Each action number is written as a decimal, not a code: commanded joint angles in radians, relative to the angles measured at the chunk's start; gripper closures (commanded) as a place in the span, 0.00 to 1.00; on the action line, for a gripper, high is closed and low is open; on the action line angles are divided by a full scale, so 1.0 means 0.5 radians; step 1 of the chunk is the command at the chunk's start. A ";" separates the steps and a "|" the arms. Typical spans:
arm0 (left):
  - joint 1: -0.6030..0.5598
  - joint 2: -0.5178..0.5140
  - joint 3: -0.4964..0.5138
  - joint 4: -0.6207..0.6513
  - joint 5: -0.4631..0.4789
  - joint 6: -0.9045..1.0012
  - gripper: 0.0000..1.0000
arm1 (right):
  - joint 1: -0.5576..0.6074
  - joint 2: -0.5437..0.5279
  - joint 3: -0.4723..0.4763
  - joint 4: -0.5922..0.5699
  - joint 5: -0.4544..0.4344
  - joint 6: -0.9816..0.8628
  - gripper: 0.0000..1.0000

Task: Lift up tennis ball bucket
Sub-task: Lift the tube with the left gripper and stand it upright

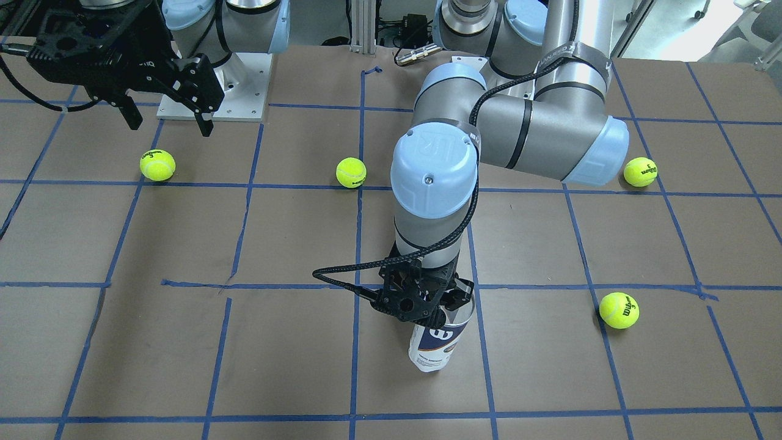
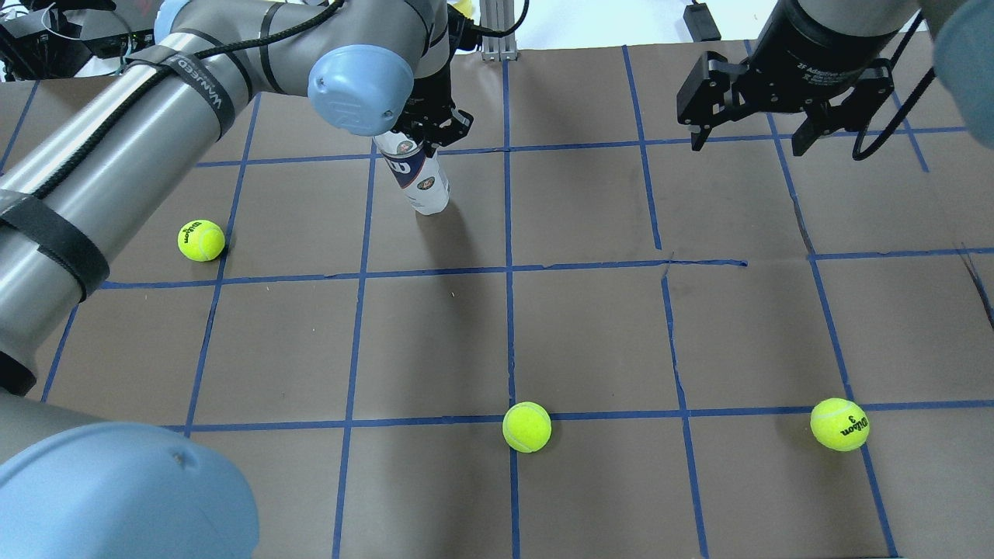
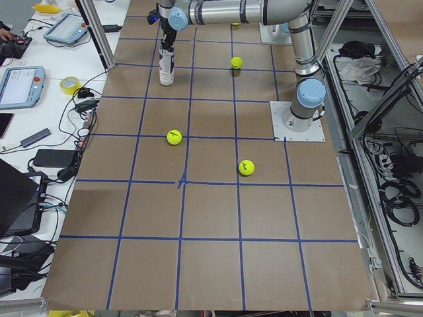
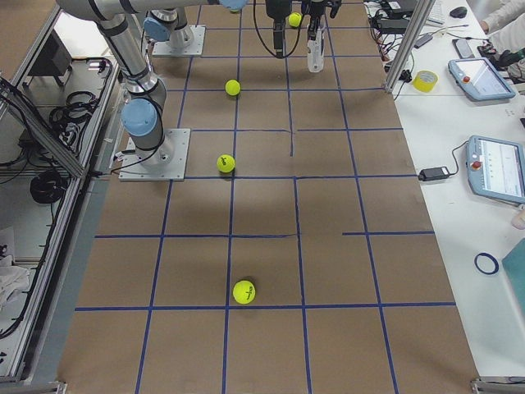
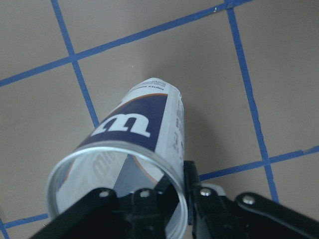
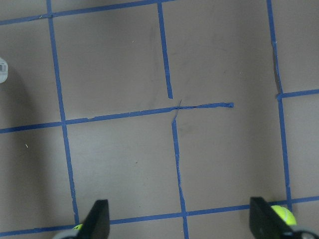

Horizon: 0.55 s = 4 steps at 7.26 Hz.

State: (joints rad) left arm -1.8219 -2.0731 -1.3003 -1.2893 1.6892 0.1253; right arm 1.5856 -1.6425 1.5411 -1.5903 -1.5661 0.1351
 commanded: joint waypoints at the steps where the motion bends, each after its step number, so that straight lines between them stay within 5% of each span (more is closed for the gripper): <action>1: -0.007 -0.014 -0.001 0.056 0.006 0.083 0.01 | -0.002 -0.001 0.007 -0.001 0.000 0.021 0.00; 4: -0.010 0.044 -0.004 0.090 -0.004 0.081 0.00 | -0.002 -0.004 0.004 0.008 0.000 0.009 0.00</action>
State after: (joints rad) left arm -1.8258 -2.0654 -1.3017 -1.2465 1.6882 0.1639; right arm 1.5847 -1.6435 1.5434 -1.5901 -1.5672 0.1411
